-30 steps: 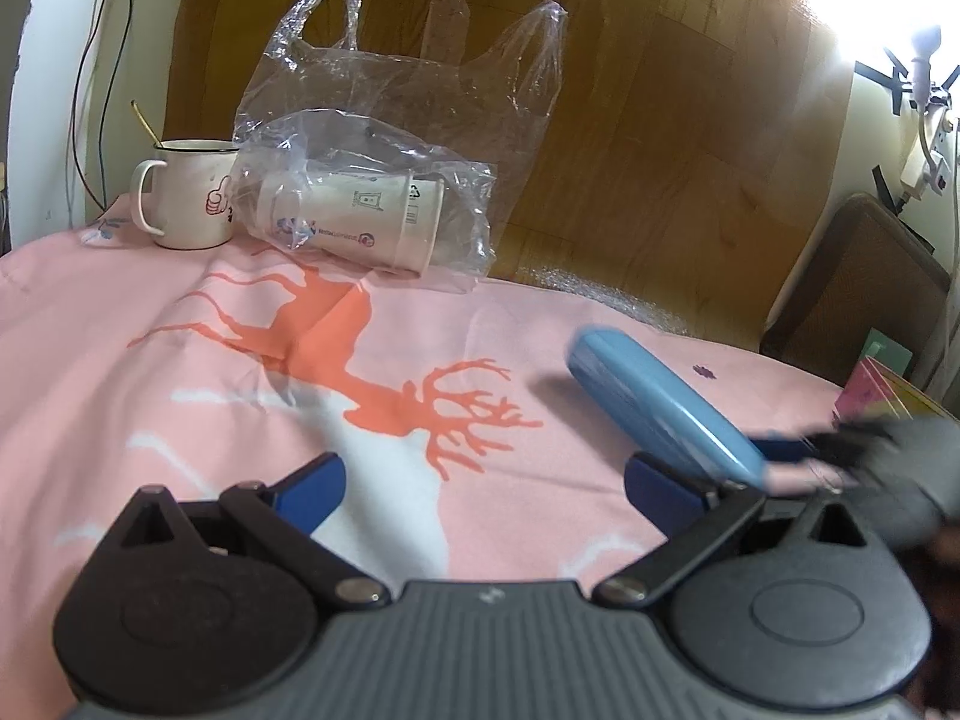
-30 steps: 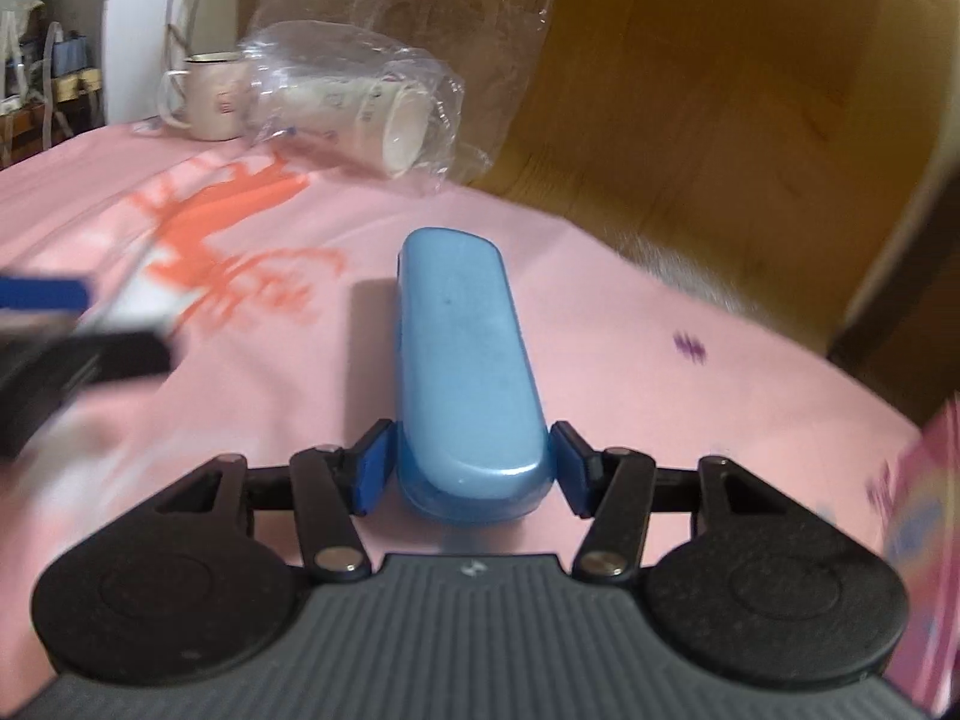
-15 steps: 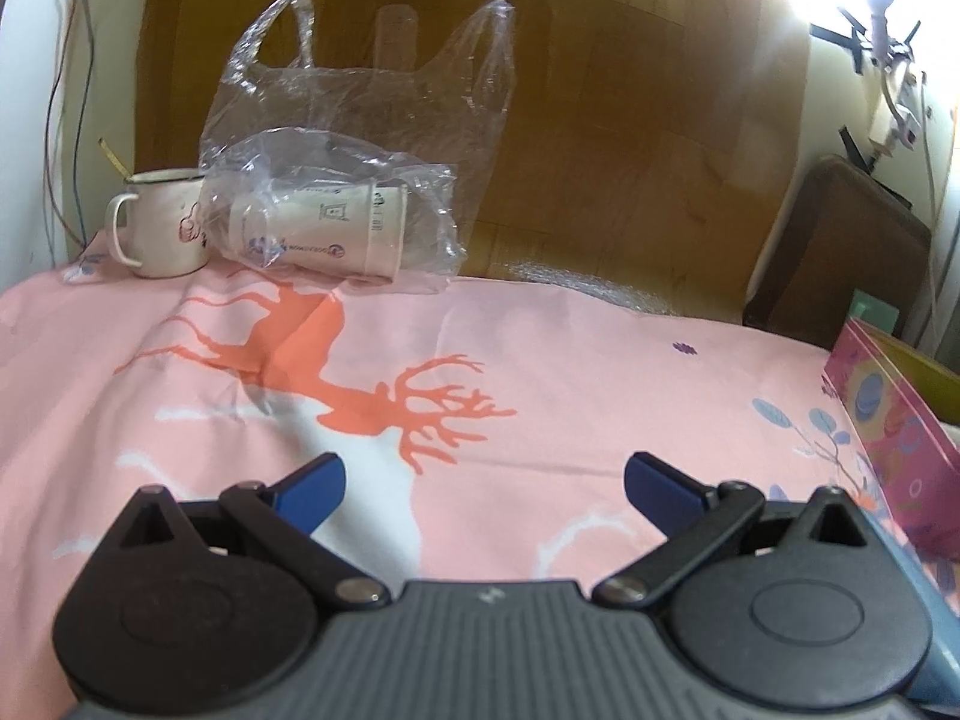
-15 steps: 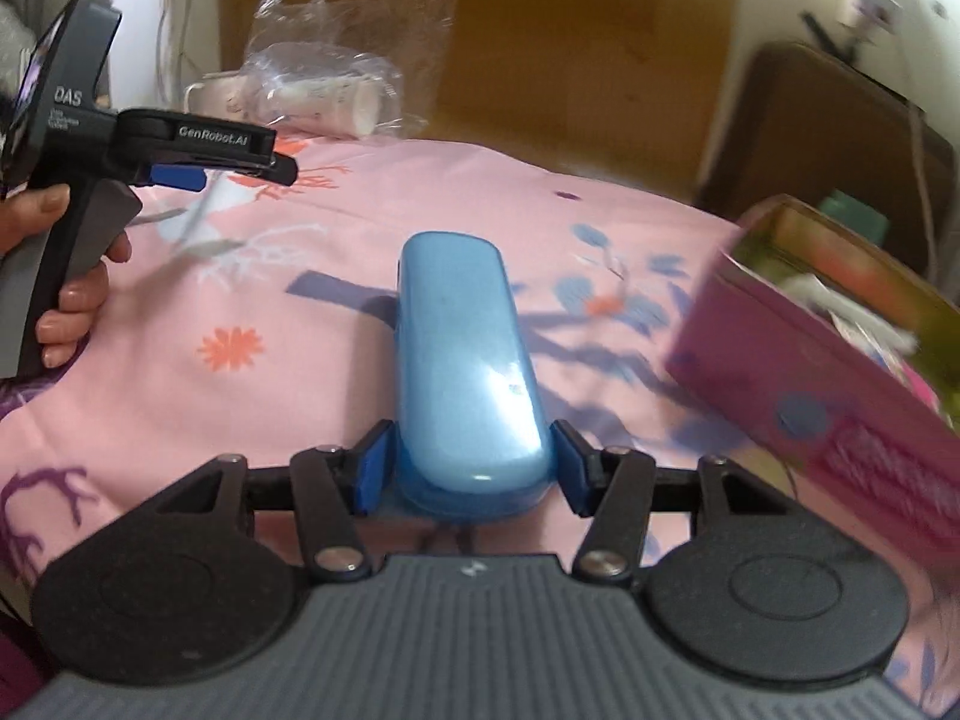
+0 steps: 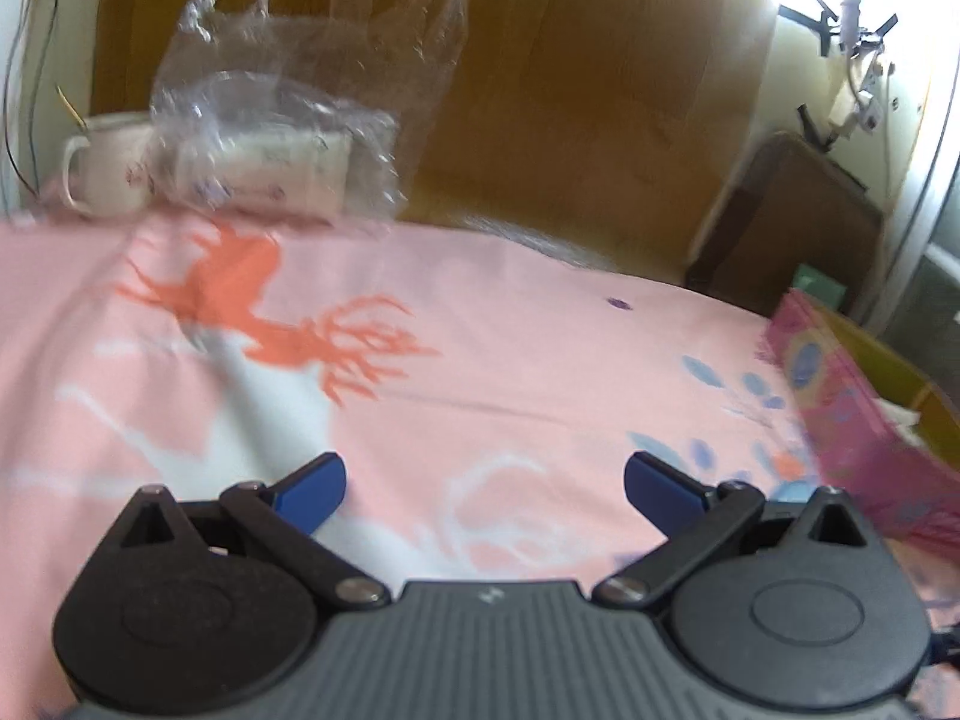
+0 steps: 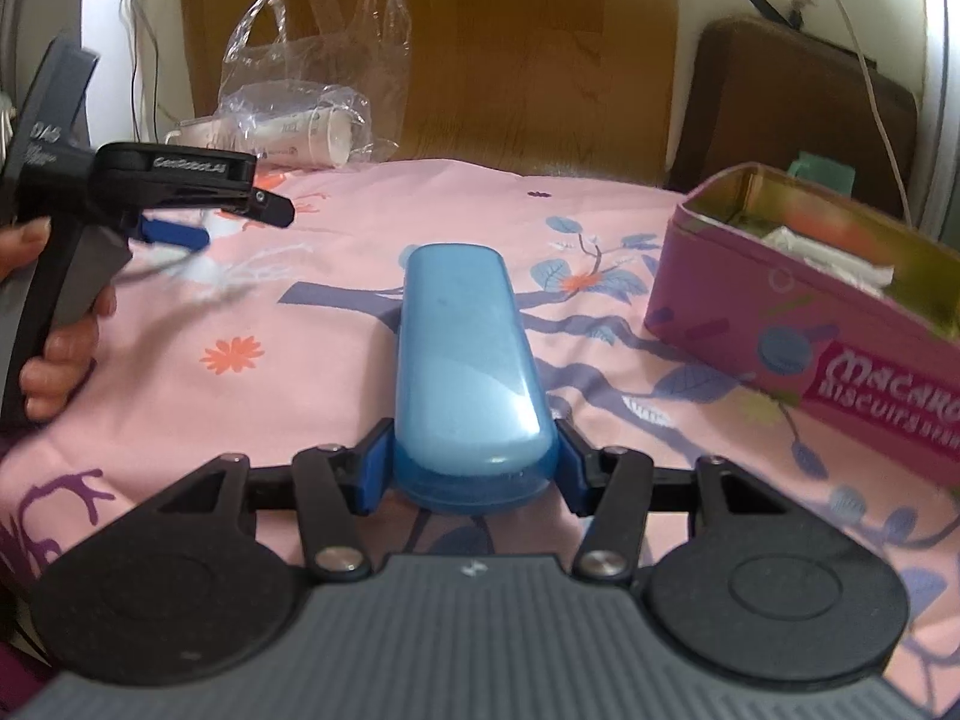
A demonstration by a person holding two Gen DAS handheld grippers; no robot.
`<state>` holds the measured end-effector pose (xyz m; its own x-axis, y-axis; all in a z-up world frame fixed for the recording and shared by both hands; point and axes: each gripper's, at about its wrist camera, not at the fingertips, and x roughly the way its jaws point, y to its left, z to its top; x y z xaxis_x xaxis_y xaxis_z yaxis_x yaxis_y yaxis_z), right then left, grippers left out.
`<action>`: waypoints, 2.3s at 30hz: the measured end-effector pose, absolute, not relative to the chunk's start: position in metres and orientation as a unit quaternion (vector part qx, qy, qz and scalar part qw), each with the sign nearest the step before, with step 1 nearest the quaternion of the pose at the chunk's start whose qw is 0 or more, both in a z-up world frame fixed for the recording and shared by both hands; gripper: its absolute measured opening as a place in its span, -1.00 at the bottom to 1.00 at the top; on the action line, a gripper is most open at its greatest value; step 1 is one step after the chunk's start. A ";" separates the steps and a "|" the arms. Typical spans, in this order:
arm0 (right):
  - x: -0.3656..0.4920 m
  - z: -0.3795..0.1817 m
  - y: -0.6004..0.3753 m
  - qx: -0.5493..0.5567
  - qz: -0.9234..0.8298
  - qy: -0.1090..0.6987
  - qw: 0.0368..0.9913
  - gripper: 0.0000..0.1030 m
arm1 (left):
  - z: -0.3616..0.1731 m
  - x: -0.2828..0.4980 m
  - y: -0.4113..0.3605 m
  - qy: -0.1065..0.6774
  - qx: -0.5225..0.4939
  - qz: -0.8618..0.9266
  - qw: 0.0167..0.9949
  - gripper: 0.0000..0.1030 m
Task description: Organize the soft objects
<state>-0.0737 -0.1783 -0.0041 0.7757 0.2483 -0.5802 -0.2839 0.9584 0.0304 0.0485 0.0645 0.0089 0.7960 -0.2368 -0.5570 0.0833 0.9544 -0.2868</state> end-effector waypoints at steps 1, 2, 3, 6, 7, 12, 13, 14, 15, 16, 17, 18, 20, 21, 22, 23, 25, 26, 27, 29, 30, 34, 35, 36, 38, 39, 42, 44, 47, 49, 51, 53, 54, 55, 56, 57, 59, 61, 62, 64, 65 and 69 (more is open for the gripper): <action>-0.075 -0.004 -0.179 -0.020 0.142 0.304 0.942 0.10 | 0.011 0.046 0.058 0.312 -0.125 -0.099 0.937 0.99; -0.076 -0.004 -0.180 -0.014 0.144 0.303 0.942 0.09 | 0.012 0.045 0.052 0.315 -0.125 -0.112 0.934 0.99; -0.077 -0.004 -0.179 -0.014 0.145 0.301 0.942 0.09 | 0.014 0.043 0.044 0.319 -0.126 -0.129 0.930 0.99; -0.084 -0.006 -0.176 -0.016 0.147 0.293 0.945 0.08 | 0.017 0.041 0.022 0.341 -0.140 -0.181 0.912 0.99; -0.086 -0.007 -0.175 -0.017 0.149 0.289 0.946 0.08 | 0.017 0.042 0.014 0.350 -0.143 -0.195 0.905 0.99; -0.096 -0.010 -0.173 -0.016 0.165 0.272 0.948 0.08 | 0.007 0.041 -0.023 0.389 -0.152 -0.248 0.874 0.90; -0.098 -0.010 -0.172 -0.018 0.167 0.269 0.948 0.08 | 0.007 0.039 -0.031 0.389 -0.137 -0.248 0.876 0.84; -0.099 -0.011 -0.172 -0.020 0.169 0.266 0.949 0.08 | 0.008 0.038 -0.038 0.389 -0.126 -0.252 0.877 0.69; -0.100 -0.011 -0.172 -0.020 0.168 0.262 0.950 0.07 | 0.009 0.037 -0.042 0.390 -0.118 -0.247 0.879 0.53; -0.100 -0.011 -0.174 -0.019 0.166 0.260 0.951 0.07 | 0.010 0.036 -0.045 0.389 -0.114 -0.243 0.881 0.45; -0.100 -0.011 -0.176 -0.016 0.164 0.258 0.952 0.07 | 0.012 0.037 -0.046 0.389 -0.114 -0.245 0.881 0.43; -0.099 -0.010 -0.179 -0.010 0.161 0.257 0.953 0.07 | 0.013 0.038 -0.046 0.390 -0.120 -0.249 0.878 0.37; -0.100 -0.008 -0.184 0.000 0.154 0.248 0.957 0.07 | 0.018 0.041 -0.046 0.387 -0.136 -0.260 0.874 0.29; -0.100 -0.005 -0.187 0.003 0.149 0.240 0.959 0.07 | 0.022 0.044 -0.046 0.383 -0.141 -0.267 0.873 0.25; -0.099 -0.002 -0.189 0.003 0.145 0.230 0.962 0.07 | 0.028 0.045 -0.047 0.378 -0.144 -0.274 0.872 0.25; -0.099 0.003 -0.192 0.002 0.140 0.219 0.966 0.07 | 0.034 0.048 -0.052 0.372 -0.144 -0.280 0.873 0.25; -0.098 0.012 -0.198 -0.006 0.126 0.195 0.973 0.07 | 0.049 0.053 -0.063 0.356 -0.138 -0.293 0.877 0.26; -0.096 0.017 -0.202 -0.012 0.119 0.183 0.976 0.07 | 0.057 0.056 -0.070 0.347 -0.133 -0.299 0.879 0.27; -0.094 0.021 -0.206 -0.016 0.111 0.174 0.978 0.07 | 0.064 0.060 -0.078 0.340 -0.126 -0.306 0.880 0.27; -0.087 0.029 -0.217 -0.020 0.094 0.158 0.983 0.07 | 0.078 0.069 -0.096 0.329 -0.114 -0.318 0.882 0.26; -0.084 0.032 -0.223 -0.023 0.084 0.152 0.984 0.07 | 0.082 0.074 -0.106 0.325 -0.110 -0.324 0.882 0.26; -0.062 0.039 -0.250 -0.031 0.046 0.143 0.988 0.07 | 0.091 0.096 -0.150 0.315 -0.093 -0.346 0.879 0.27; -0.056 0.040 -0.257 -0.031 0.037 0.145 0.988 0.07 | 0.091 0.103 -0.160 0.319 -0.093 -0.351 0.875 0.27; -0.049 0.040 -0.263 -0.033 0.026 0.146 0.988 0.07 | 0.090 0.111 -0.172 0.325 -0.093 -0.356 0.871 0.27; -0.037 0.040 -0.275 -0.040 0.003 0.151 0.988 0.07 | 0.087 0.124 -0.193 0.334 -0.089 -0.363 0.865 0.27; -0.030 0.038 -0.281 -0.043 -0.008 0.158 0.987 0.07 | 0.086 0.128 -0.204 0.336 -0.082 -0.366 0.864 0.27; -0.010 0.029 -0.300 -0.055 -0.056 0.190 0.979 0.07 | 0.080 0.139 -0.238 0.341 -0.054 -0.367 0.864 0.34; 0.004 0.023 -0.311 -0.079 -0.099 0.204 0.971 0.17 | 0.074 0.143 -0.253 0.346 -0.040 -0.361 0.865 0.43; 0.003 0.025 -0.327 -0.052 -0.117 0.195 0.973 0.38 | 0.067 0.145 -0.261 0.350 -0.042 -0.352 0.867 0.57; -0.002 0.021 -0.325 -0.077 -0.151 0.178 0.969 0.41 | 0.064 0.142 -0.259 0.348 -0.041 -0.346 0.870 0.66; -0.010 0.020 -0.328 -0.055 -0.145 0.175 0.972 0.40 | 0.063 0.136 -0.256 0.345 -0.031 -0.332 0.878 0.71; -0.023 0.022 -0.329 -0.028 -0.141 0.166 0.976 0.40 | 0.065 0.130 -0.253 0.341 -0.019 -0.319 0.884 0.74; -0.028 0.023 -0.328 -0.026 -0.143 0.161 0.976 0.40 | 0.067 0.125 -0.250 0.336 -0.014 -0.315 0.887 0.74; -0.033 0.024 -0.326 -0.025 -0.144 0.156 0.977 0.40 | 0.068 0.120 -0.248 0.332 -0.010 -0.312 0.890 0.75; -0.038 0.025 -0.324 -0.022 -0.144 0.152 0.977 0.40 | 0.070 0.114 -0.245 0.327 -0.004 -0.308 0.893 0.76; -0.044 0.026 -0.323 -0.015 -0.143 0.149 0.978 0.40 | 0.071 0.107 -0.241 0.322 0.002 -0.304 0.897 0.76; -0.053 0.027 -0.325 0.003 -0.137 0.144 0.980 0.40 | 0.074 0.092 -0.236 0.311 0.014 -0.298 0.902 0.76; -0.059 0.030 -0.322 0.017 -0.133 0.139 0.981 0.40 | 0.077 0.075 -0.229 0.296 0.028 -0.294 0.909 0.82; -0.066 0.030 -0.320 0.024 -0.133 0.138 0.981 0.40 | 0.078 0.065 -0.224 0.287 0.035 -0.290 0.912 0.86; -0.079 0.032 -0.317 0.042 -0.133 0.137 0.981 0.40 | 0.081 0.048 -0.217 0.272 0.045 -0.283 0.918 0.90; -0.085 0.032 -0.316 0.050 -0.134 0.136 0.980 0.40 | 0.082 0.039 -0.212 0.266 0.049 -0.281 0.921 0.92; -0.107 0.034 -0.311 0.081 -0.141 0.134 0.978 0.41 | 0.086 0.007 -0.192 0.249 0.059 -0.270 0.928 0.99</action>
